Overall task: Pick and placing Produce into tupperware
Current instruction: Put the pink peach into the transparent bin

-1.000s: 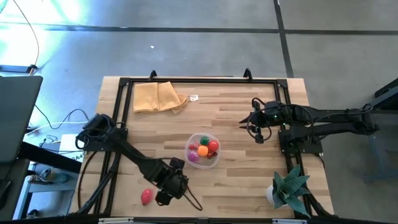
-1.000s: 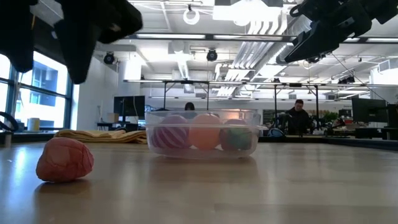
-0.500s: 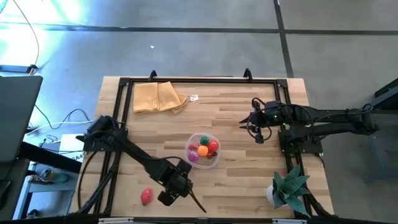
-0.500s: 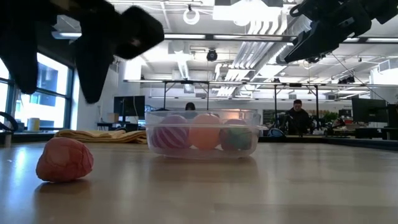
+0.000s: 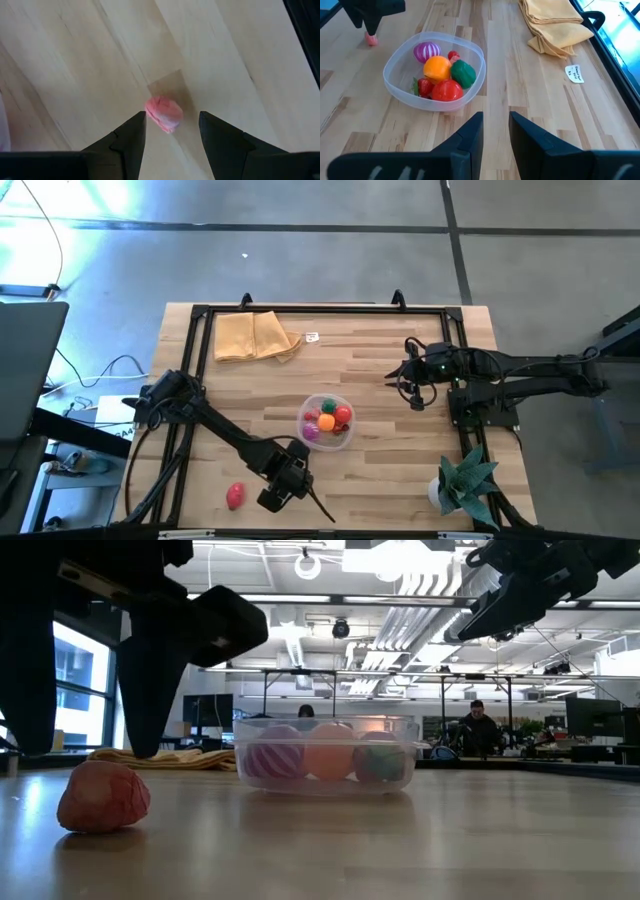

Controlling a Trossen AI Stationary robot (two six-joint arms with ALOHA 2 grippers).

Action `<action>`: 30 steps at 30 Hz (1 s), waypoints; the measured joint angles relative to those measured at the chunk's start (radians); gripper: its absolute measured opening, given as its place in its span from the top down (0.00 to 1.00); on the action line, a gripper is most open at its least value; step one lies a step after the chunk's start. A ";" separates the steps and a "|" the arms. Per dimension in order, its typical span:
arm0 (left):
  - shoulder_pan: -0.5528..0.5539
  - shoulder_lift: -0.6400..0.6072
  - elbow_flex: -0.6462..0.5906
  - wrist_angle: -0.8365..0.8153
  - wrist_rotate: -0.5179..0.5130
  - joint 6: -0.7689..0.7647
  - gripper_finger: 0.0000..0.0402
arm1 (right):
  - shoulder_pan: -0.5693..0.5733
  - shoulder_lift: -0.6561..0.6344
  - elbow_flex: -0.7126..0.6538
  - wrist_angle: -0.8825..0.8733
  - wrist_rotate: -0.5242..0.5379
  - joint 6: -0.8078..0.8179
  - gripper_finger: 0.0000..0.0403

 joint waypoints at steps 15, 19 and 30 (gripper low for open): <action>0.000 0.045 0.000 0.014 0.013 -0.008 0.57 | 0.000 0.000 0.000 0.000 0.000 0.000 0.79; 0.000 0.045 0.000 0.022 0.009 -0.008 0.57 | 0.000 0.000 0.000 0.000 0.000 0.000 0.79; 0.000 0.053 0.000 0.025 -0.009 -0.038 0.57 | 0.000 0.000 0.000 0.001 0.000 0.000 0.79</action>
